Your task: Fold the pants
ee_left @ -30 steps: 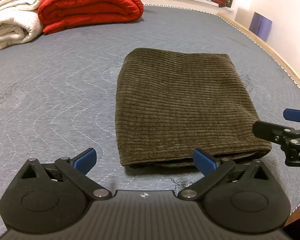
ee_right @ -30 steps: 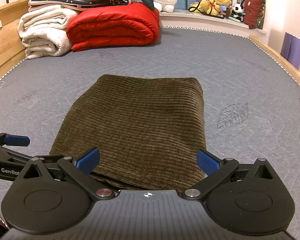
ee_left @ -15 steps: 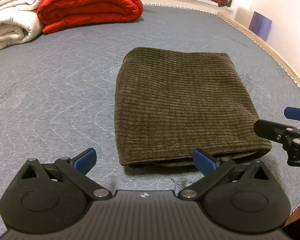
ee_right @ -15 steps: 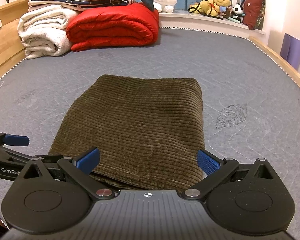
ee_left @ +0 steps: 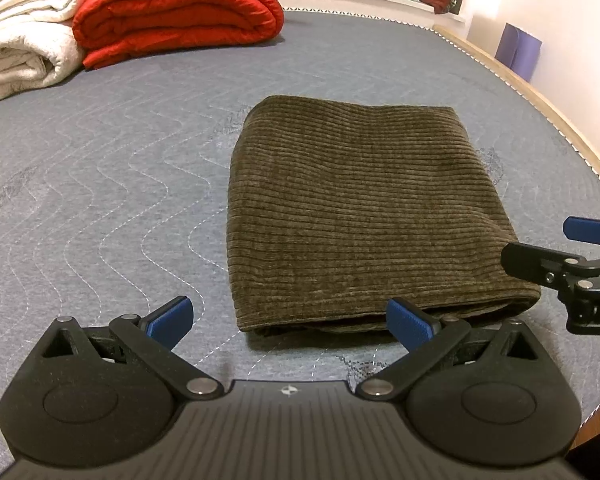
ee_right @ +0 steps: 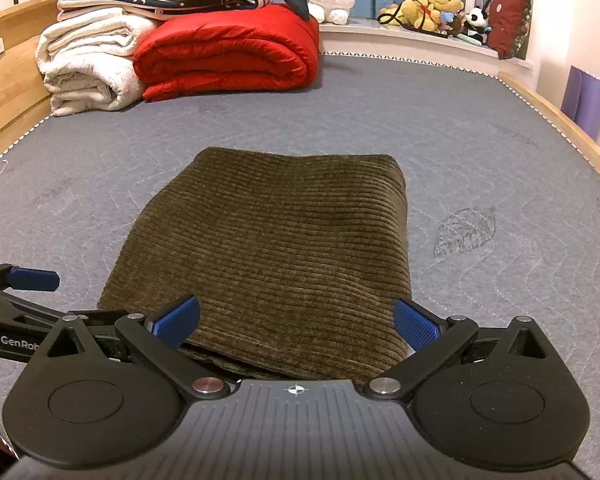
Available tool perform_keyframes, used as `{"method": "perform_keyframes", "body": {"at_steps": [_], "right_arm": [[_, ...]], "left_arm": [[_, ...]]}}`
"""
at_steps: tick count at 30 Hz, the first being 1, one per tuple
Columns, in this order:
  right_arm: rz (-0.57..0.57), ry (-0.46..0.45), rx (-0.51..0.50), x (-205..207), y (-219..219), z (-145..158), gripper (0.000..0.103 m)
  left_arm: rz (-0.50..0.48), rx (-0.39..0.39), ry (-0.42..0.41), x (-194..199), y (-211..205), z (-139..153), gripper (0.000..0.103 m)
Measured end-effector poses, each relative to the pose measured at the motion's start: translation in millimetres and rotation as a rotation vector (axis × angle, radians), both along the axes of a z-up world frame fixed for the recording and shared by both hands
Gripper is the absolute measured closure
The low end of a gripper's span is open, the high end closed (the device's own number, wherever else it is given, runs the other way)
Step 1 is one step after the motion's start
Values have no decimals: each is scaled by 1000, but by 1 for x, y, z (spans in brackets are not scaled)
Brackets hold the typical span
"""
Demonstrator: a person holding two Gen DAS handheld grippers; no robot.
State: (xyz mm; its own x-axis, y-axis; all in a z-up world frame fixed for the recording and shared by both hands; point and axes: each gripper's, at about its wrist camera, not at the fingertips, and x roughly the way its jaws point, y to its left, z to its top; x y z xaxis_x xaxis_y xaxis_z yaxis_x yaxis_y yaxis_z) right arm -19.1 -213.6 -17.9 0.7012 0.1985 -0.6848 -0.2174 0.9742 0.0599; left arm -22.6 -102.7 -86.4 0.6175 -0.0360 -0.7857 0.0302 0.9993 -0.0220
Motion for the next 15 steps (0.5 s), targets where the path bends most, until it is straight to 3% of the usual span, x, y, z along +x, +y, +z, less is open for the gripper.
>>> {"method": "perform_keyframes", "body": {"at_steps": [15], "right_arm": [[5, -2, -3, 0, 0, -1, 1]], "left_arm": [[-17, 6, -10, -2, -2, 2, 0]]}}
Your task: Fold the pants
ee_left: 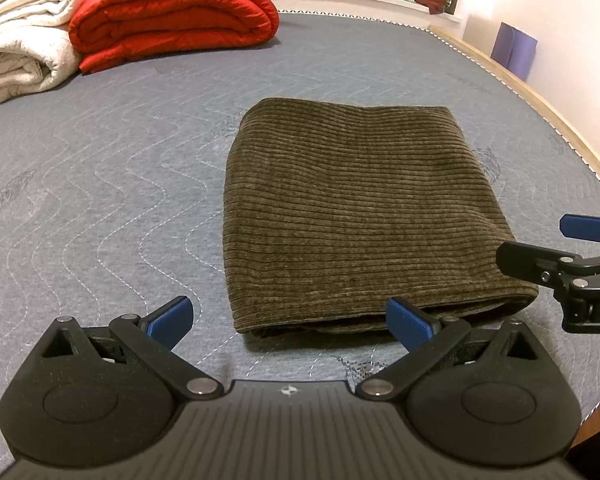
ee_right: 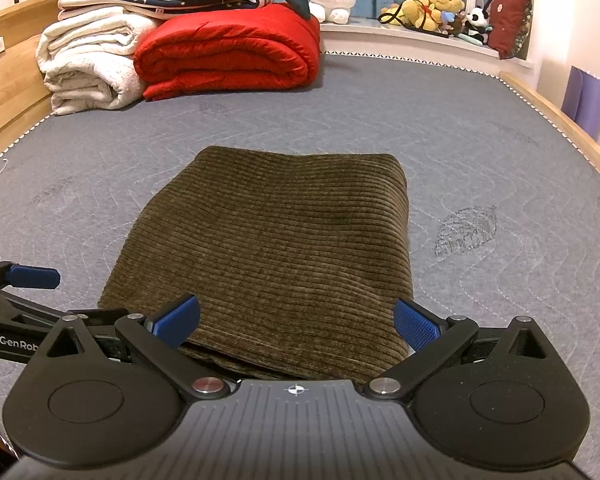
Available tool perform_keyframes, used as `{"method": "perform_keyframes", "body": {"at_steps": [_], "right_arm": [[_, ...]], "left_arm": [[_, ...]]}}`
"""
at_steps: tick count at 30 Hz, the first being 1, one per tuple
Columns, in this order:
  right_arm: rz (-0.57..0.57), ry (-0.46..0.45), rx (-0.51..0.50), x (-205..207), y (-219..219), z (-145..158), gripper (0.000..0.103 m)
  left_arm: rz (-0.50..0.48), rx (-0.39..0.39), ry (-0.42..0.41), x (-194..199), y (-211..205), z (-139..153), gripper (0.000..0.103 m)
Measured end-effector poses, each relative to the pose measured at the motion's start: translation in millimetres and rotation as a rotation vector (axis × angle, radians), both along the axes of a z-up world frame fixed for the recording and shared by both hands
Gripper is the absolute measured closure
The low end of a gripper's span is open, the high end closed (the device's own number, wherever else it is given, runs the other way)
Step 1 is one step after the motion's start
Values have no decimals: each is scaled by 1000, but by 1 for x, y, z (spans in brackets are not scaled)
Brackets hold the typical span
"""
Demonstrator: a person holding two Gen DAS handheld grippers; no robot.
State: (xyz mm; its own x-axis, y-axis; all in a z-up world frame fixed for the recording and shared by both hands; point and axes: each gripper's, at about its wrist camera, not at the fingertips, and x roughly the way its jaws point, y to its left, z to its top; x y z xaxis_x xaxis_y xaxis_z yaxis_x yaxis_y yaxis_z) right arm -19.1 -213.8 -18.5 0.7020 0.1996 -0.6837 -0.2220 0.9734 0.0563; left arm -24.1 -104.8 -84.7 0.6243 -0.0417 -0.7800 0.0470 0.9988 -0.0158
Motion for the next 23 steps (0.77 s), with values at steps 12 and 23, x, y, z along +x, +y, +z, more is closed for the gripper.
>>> {"method": "perform_keyframes", "body": {"at_steps": [12, 23], "right_arm": [[0, 0, 1, 0, 0, 0, 1], [0, 0, 0, 0, 0, 0, 1]], "left_arm": [[-15, -1, -7, -1, -1, 1, 0], [-26, -2, -13, -3, -2, 2, 0]]}}
